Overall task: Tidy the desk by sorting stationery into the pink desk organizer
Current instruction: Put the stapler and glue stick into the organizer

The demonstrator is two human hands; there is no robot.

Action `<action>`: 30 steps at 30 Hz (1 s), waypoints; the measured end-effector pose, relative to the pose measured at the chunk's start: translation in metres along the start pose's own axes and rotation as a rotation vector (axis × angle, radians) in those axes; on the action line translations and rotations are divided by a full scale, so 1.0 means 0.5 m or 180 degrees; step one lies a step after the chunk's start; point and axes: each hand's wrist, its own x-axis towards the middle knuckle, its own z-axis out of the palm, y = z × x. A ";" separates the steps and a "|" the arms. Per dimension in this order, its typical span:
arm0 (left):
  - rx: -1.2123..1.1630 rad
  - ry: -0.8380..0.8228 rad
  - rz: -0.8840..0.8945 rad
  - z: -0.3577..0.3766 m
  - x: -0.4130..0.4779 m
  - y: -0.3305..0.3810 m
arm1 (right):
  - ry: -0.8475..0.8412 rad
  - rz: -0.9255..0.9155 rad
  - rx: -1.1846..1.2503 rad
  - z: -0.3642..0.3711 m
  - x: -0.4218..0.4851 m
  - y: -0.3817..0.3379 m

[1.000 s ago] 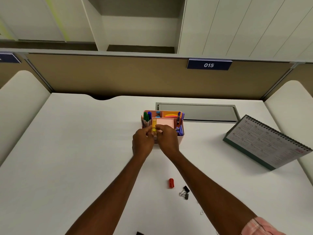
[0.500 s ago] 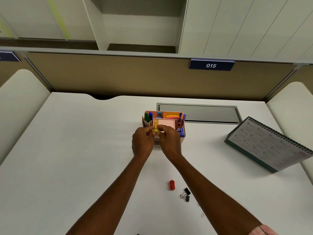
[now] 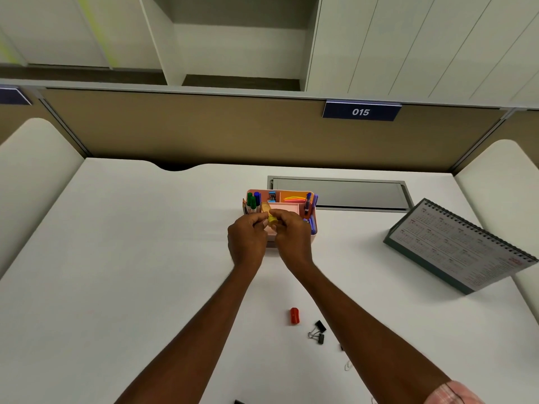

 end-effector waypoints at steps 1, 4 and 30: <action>0.0033 -0.0020 -0.0006 -0.001 0.002 -0.002 | -0.0038 0.0030 -0.0001 0.001 0.002 -0.001; 0.0231 -0.0168 0.0005 -0.004 0.006 -0.012 | -0.0119 0.0005 -0.0066 -0.001 0.003 0.000; 0.0483 -0.0327 -0.0169 -0.021 0.000 -0.027 | -0.0492 0.0215 -0.0514 0.026 0.041 0.004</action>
